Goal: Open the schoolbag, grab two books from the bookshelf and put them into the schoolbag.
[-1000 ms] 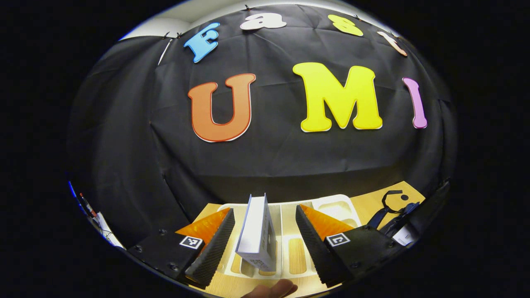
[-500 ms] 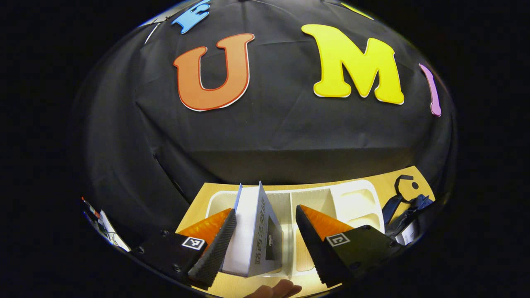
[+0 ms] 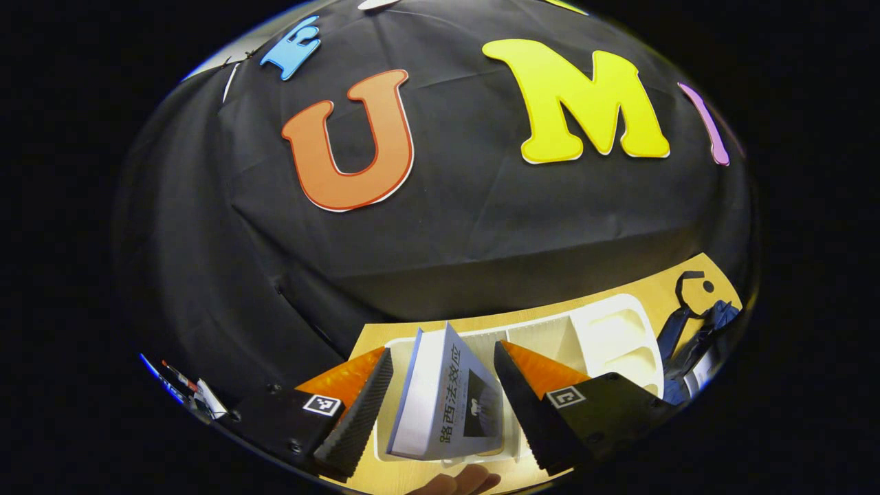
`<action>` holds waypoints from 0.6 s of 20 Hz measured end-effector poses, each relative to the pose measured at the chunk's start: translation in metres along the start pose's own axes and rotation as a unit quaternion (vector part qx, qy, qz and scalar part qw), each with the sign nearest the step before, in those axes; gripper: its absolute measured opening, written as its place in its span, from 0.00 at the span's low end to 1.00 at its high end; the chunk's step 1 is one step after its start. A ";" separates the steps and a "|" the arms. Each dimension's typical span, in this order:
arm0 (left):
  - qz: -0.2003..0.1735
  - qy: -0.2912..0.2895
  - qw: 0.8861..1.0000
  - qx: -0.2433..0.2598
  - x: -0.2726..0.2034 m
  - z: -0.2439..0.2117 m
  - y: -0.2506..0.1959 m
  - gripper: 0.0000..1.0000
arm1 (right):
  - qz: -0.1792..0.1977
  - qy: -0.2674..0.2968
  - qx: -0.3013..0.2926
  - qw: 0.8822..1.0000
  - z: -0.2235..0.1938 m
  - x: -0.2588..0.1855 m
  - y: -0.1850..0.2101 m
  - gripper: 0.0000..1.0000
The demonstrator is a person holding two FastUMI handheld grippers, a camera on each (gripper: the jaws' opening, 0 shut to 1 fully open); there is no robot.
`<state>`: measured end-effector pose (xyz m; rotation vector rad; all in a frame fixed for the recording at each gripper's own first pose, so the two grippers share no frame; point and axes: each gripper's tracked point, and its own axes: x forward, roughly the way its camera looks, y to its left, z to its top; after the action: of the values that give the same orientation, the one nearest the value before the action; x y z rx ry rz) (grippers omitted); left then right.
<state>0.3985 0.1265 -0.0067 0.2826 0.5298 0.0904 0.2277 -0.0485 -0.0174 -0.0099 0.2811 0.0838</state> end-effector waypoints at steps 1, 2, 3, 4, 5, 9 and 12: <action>0.006 0.009 1.000 0.006 0.004 -0.004 0.004 0.92 | -0.001 0.000 0.000 1.000 0.000 -0.001 0.000 0.00; 0.013 0.011 1.000 0.010 0.008 -0.007 0.009 0.92 | -0.001 0.001 0.000 1.000 0.000 -0.001 -0.001 0.01; 0.016 0.016 1.000 0.010 0.011 -0.010 0.012 0.92 | 0.000 0.002 -0.001 1.000 -0.001 0.000 0.000 0.01; 0.012 0.023 1.000 0.006 0.015 -0.015 0.012 0.92 | -0.001 0.002 -0.002 1.000 -0.002 0.001 0.001 0.01; 0.003 0.036 0.999 -0.001 0.018 -0.021 0.009 0.91 | 0.000 0.003 -0.004 1.000 -0.002 0.001 0.002 0.01; -0.023 0.073 0.997 -0.020 0.026 -0.038 -0.007 0.80 | 0.001 0.004 -0.007 1.000 -0.004 0.001 0.005 0.00; -0.036 0.085 0.995 -0.025 0.026 -0.044 -0.018 0.71 | 0.004 0.003 -0.004 1.000 -0.006 0.002 0.004 0.00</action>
<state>0.3984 0.1237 -0.0614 0.2077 0.7056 0.0576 0.2273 -0.0446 -0.0237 -0.0167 0.2868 0.0926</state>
